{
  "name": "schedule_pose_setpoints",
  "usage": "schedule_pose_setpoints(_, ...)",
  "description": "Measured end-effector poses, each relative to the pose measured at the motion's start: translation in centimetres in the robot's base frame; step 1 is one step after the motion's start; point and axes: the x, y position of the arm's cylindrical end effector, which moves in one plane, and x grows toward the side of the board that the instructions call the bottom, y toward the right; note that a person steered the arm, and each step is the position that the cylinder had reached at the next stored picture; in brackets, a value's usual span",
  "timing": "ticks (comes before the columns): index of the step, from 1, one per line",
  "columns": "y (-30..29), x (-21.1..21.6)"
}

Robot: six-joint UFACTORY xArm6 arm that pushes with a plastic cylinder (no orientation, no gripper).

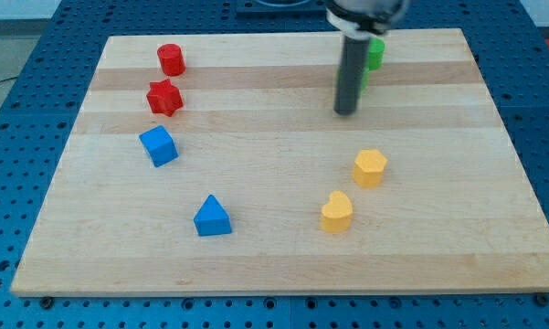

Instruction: Push the yellow hexagon to the top right of the yellow heart

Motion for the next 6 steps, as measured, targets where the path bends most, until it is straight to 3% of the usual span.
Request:
schedule_pose_setpoints(2, 3.1, -1.8)
schedule_pose_setpoints(4, 2.4, 11.5)
schedule_pose_setpoints(6, -4.4, 17.1)
